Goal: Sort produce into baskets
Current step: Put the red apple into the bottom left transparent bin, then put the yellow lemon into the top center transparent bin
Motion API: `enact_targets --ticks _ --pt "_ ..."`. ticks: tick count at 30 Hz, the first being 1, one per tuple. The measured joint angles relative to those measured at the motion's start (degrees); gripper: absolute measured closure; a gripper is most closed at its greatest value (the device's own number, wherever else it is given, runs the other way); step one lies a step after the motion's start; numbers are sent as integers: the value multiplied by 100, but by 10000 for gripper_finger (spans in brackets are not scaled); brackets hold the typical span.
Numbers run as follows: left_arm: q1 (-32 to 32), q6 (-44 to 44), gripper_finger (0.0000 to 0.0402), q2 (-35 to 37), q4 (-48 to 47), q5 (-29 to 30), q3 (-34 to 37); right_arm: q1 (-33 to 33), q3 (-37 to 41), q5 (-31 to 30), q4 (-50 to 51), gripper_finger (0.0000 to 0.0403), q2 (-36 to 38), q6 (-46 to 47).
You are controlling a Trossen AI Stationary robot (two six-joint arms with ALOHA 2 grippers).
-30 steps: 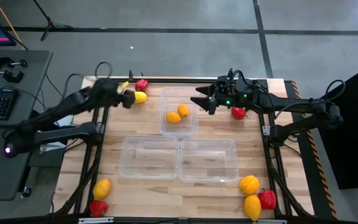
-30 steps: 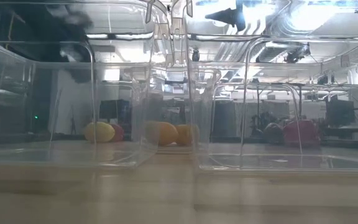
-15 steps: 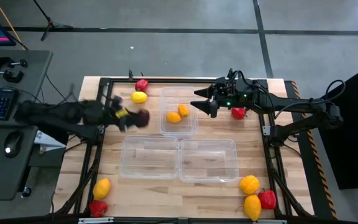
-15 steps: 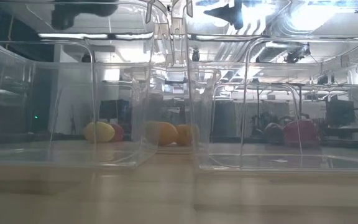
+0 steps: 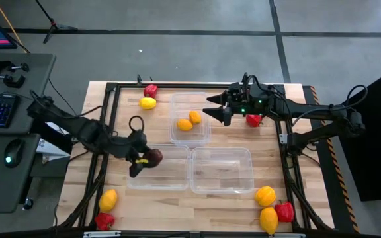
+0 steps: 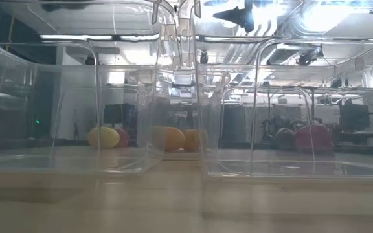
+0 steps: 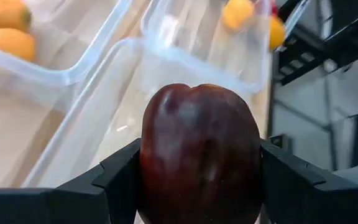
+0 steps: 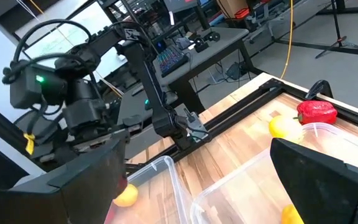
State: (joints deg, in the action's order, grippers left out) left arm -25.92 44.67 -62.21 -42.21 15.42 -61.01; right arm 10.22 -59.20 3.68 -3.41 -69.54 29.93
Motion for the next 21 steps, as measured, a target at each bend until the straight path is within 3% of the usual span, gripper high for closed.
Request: enact_targets --ticks 8,17,21 --pt "89 -29 147 -233 -33 -151 2 0 0 1 -3 11 0 0" --pt "188 -330 37 -270 -23 -462 -16 0 0 189 -81 11 0 2" --pt "476 -642 16 -217 -255 -450 -426 1 2 297 -365 11 27 214"
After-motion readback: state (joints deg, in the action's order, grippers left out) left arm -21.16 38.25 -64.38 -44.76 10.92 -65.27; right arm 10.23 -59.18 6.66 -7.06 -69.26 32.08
